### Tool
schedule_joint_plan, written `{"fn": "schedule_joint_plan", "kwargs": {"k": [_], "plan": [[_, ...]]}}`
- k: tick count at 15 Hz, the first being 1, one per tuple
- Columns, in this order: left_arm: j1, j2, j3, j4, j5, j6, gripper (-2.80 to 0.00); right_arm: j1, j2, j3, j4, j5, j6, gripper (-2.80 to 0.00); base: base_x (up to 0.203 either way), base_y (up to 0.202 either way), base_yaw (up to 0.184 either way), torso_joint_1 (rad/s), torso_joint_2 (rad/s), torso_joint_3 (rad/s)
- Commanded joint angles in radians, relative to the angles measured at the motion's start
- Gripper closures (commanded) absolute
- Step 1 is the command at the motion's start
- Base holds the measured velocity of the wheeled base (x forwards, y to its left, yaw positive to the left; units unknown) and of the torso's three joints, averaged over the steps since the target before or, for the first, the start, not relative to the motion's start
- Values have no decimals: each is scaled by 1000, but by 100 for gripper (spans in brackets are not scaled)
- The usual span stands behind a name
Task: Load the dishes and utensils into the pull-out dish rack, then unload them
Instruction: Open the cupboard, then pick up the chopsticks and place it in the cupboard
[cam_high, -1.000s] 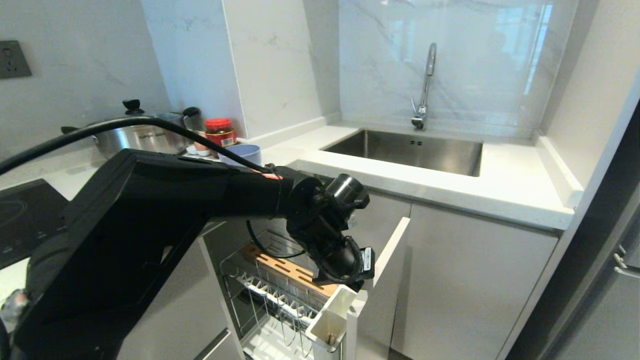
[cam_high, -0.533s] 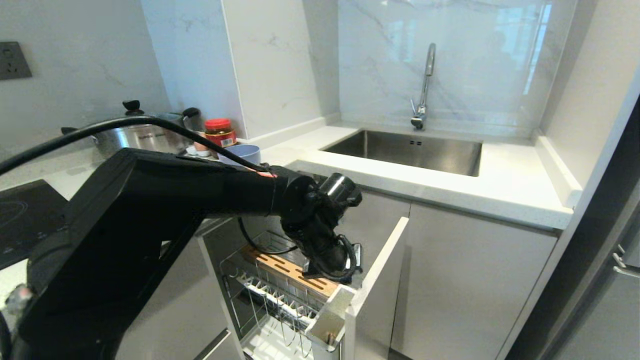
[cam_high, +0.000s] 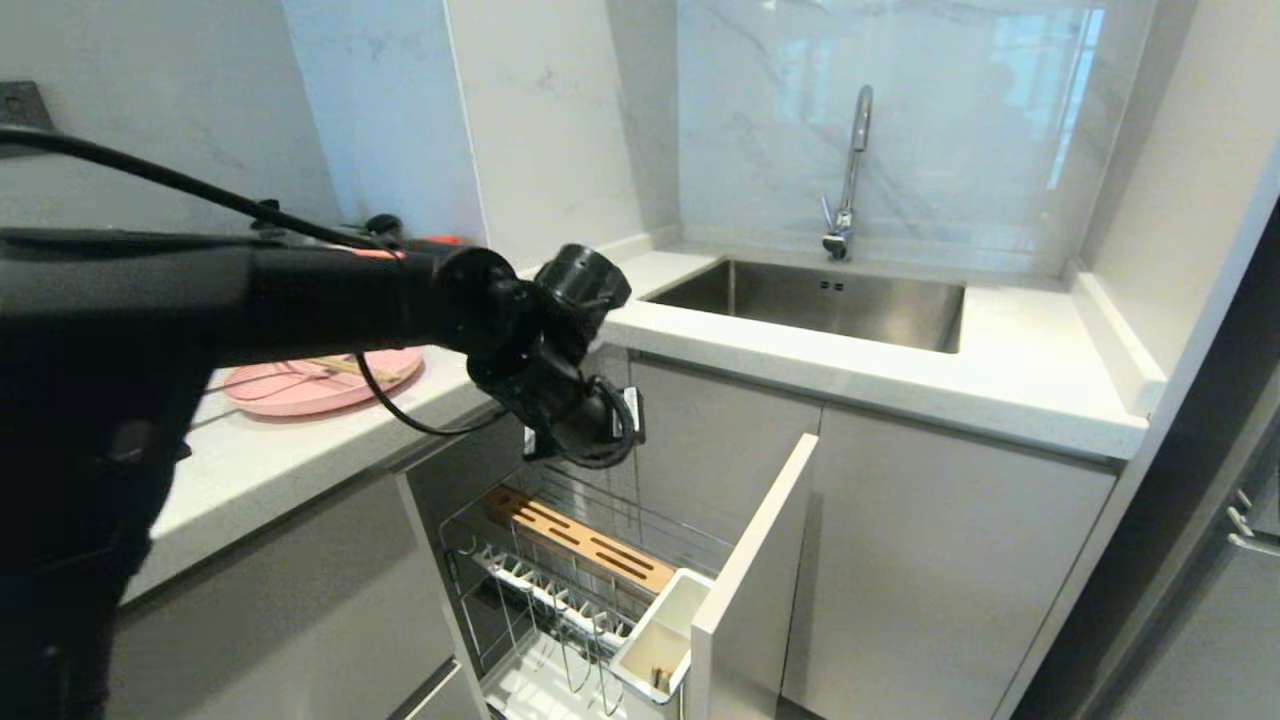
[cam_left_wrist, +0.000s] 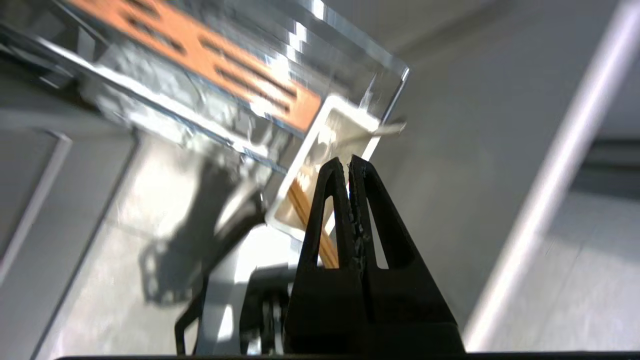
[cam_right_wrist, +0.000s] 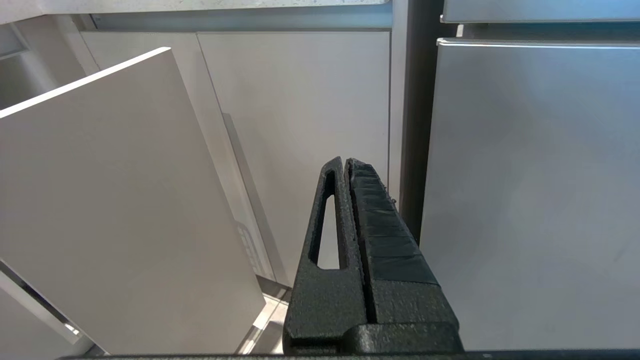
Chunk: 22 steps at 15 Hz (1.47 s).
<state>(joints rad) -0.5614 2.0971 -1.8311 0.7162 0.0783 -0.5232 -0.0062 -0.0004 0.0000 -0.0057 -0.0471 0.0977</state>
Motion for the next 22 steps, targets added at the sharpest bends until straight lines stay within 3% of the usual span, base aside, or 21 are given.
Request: {"fn": "schedule_joint_plan", "kwargs": {"k": [1, 3, 6, 8, 10, 13, 16, 18, 22], "plan": [[15, -170, -2, 7, 53, -4, 0, 0, -3, 0, 0, 0, 1, 0, 0, 0, 0, 0, 0, 0], [21, -279, -18, 48, 98, -5, 0, 0, -3, 0, 0, 0, 1, 0, 0, 0, 0, 0, 0, 0], [49, -460, -70, 127, 114, -4, 0, 0, -3, 0, 0, 0, 1, 0, 0, 0, 0, 0, 0, 0], [136, -594, -91, 140, 100, 24, 0, 0, -3, 0, 0, 0, 1, 0, 0, 0, 0, 0, 0, 0], [283, -721, -98, 141, 36, 99, 0, 0, -3, 0, 0, 0, 1, 0, 0, 0, 0, 0, 0, 0], [476, -910, -102, 135, -116, 198, 0, 0, -3, 0, 0, 0, 1, 0, 0, 0, 0, 0, 0, 0], [526, -1101, -56, 133, -150, 277, 0, 0, -3, 0, 0, 0, 1, 0, 0, 0, 0, 0, 0, 0], [542, -1236, 16, 131, -153, 390, 0, 0, -3, 0, 0, 0, 1, 0, 0, 0, 0, 0, 0, 0], [579, -1480, 291, 132, -97, 597, 0, 0, -3, 0, 0, 0, 1, 0, 0, 0, 0, 0, 0, 0]]}}
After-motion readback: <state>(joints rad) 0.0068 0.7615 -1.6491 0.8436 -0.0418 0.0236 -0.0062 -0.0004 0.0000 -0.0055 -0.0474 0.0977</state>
